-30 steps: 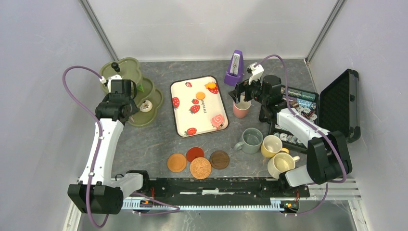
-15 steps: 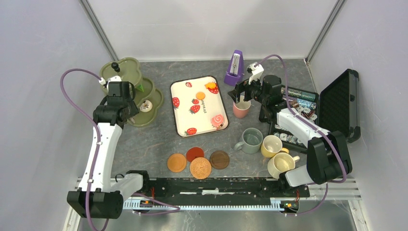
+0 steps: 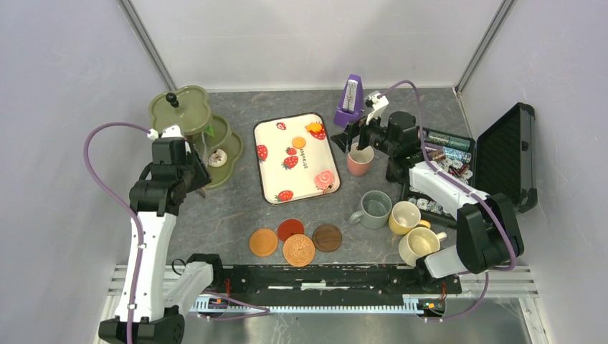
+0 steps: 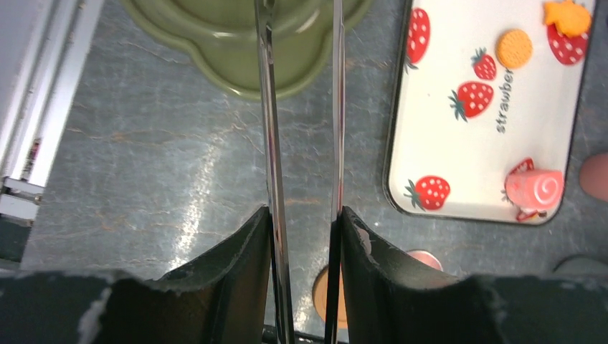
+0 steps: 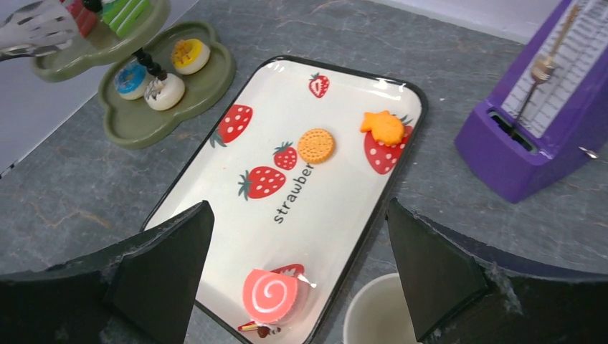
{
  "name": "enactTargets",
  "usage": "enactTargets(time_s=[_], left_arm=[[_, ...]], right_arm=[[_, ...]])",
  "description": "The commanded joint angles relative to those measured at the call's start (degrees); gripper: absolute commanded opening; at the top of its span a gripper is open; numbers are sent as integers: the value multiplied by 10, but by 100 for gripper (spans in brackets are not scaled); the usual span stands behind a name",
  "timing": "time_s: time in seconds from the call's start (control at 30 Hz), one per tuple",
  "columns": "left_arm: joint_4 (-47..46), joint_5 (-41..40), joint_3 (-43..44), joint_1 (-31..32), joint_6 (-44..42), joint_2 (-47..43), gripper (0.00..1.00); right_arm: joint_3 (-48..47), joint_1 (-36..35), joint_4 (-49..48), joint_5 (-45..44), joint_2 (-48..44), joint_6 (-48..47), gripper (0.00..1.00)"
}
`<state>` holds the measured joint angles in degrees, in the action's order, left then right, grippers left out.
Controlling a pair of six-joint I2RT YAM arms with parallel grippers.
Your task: Serve the afternoon tea
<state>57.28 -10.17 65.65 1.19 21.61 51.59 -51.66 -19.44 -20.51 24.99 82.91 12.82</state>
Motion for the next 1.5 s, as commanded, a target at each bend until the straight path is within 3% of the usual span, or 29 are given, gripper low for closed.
enactTargets(time_s=[0.0, 0.17, 0.33, 0.47, 0.6, 0.73, 1.03, 1.27, 1.47], left_arm=[[2, 81, -18, -3, 23, -39, 45], [8, 156, -20, -2, 24, -56, 44], [-5, 286, -25, 4, 18, -58, 43], [-19, 317, -44, 37, 19, -75, 42], [-43, 301, -52, 103, 27, -70, 42], [-103, 243, -67, 225, 57, -42, 42], [-145, 89, -15, 457, 43, 97, 42], [-120, 51, 33, 503, -6, 180, 41], [-147, 62, 19, 508, 12, 190, 38]], right_arm=[[-29, -21, -23, 8, 4, 7, 98], [-39, -34, -16, 3, 8, 3, 98], [-36, -36, 7, -21, -5, -15, 98], [-38, -36, 28, -43, -21, -33, 98], [-32, -36, 17, -45, -24, -33, 98], [-34, -36, 18, -43, -17, -34, 98], [-38, -36, 47, -80, -26, -70, 98], [-40, -35, 82, -136, -38, -113, 98], [-47, -35, 88, -135, -31, -116, 98]])
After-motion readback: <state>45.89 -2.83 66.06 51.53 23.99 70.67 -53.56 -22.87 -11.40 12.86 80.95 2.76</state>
